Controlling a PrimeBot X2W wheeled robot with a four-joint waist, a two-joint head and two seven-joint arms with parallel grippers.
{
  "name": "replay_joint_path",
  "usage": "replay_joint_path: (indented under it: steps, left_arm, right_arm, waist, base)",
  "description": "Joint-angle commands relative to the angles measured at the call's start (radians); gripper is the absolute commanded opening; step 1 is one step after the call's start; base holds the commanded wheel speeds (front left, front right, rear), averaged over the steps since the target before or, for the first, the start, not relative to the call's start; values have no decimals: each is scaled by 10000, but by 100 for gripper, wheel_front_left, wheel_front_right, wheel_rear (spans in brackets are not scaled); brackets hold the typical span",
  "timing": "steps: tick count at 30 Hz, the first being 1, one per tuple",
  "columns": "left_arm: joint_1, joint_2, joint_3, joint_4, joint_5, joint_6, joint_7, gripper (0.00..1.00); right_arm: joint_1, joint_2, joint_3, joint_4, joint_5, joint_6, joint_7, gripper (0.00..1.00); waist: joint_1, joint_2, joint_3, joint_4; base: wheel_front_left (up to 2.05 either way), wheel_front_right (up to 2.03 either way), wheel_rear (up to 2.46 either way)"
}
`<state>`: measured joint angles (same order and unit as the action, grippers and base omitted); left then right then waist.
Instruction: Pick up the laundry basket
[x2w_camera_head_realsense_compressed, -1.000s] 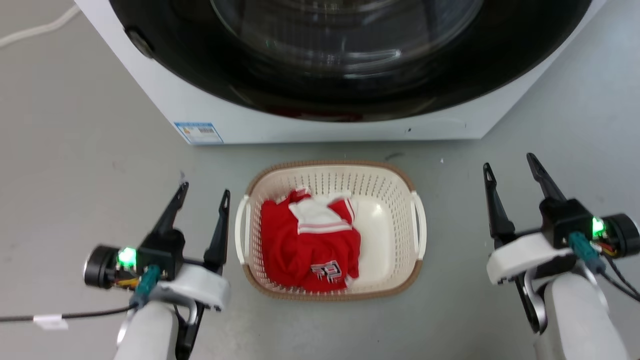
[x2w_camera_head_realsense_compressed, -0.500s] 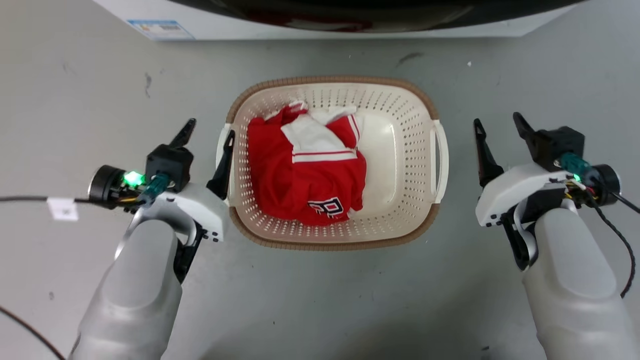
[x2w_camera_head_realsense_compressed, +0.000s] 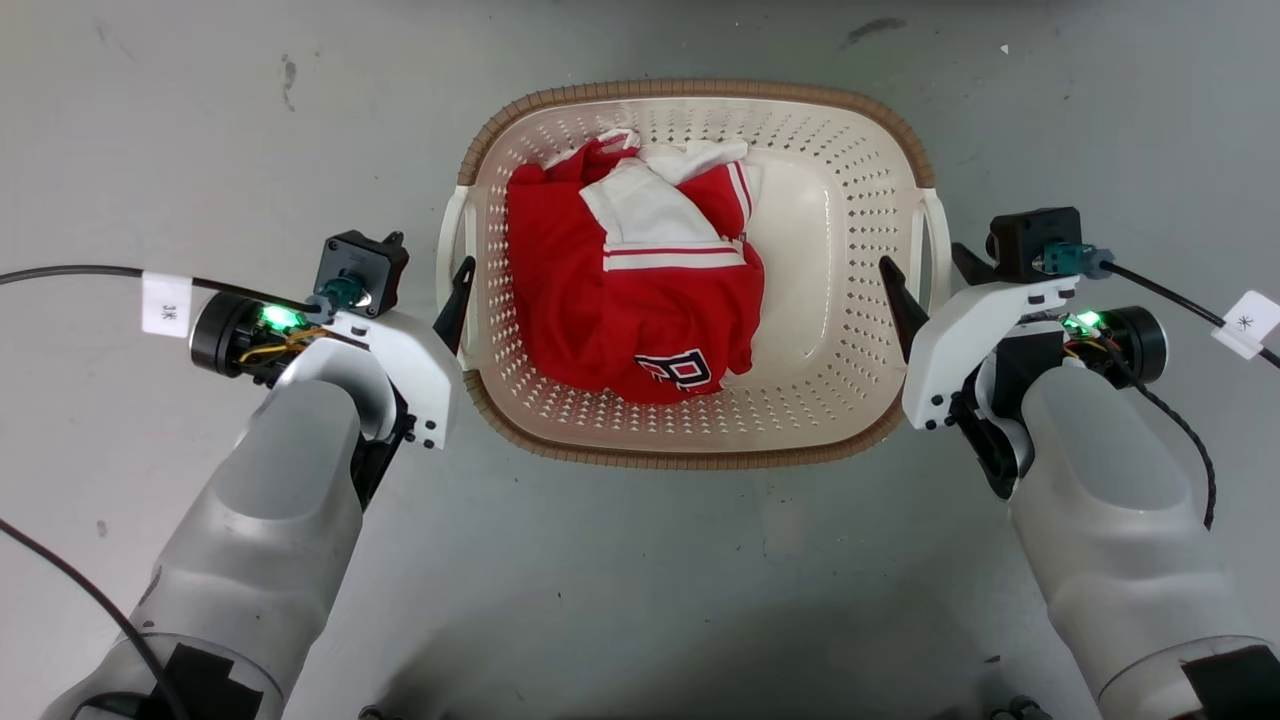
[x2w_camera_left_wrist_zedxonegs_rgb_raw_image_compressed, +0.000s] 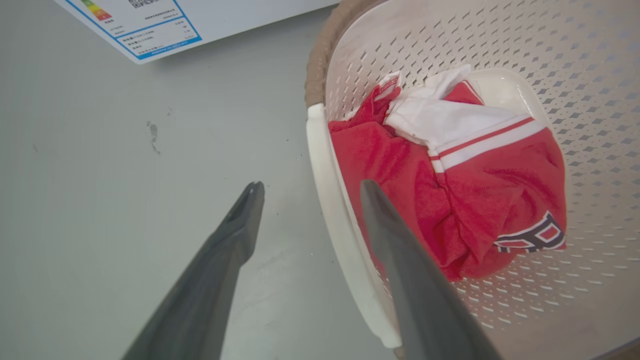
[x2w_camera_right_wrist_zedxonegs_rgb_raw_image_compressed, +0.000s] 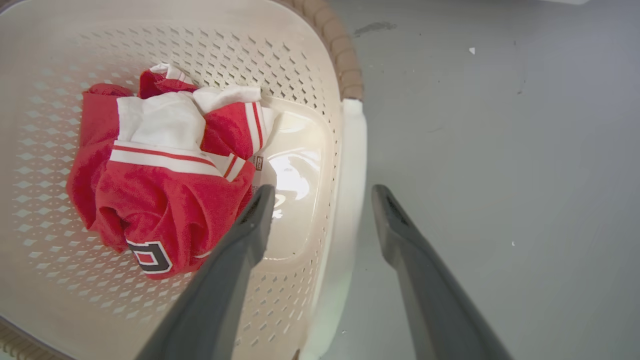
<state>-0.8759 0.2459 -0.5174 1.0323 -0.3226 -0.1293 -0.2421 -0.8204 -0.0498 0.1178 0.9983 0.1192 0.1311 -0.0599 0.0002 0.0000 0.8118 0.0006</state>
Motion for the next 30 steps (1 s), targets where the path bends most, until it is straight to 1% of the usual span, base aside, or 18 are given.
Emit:
replay_joint_path:
  steps: [1,5,14,20,30]
  left_arm:
    - [-173,-36,-209,144,-186,-9,36,100]
    - [-418,7,-863,492,-726,-9,344,100]
    - [-1114,93,-2183,608,-1922,-10,1117,100]
    - [-1442,170,-2796,636,-2683,-10,1569,100]
    - [-1641,319,-3622,627,-3525,-10,1582,100]
  right_arm:
    - [-245,-10,47,263,117,-6,99,100]
    - [-754,-8,134,978,238,-6,499,100]
    - [-1704,-4,275,2154,403,-5,922,100]
    - [-1942,-7,636,2387,577,-5,1021,100]
    - [-2059,-4,751,2613,694,-6,835,100]
  waist:
    - [-2,0,46,28]
    - [-2,0,176,-10]
    - [-2,0,494,76]
    - [-2,0,643,92]
    - [-2,0,716,132]
  base:
    - [0,0,0]
    - [0,0,0]
    - [0,0,0]
    - [0,0,0]
    - [0,0,0]
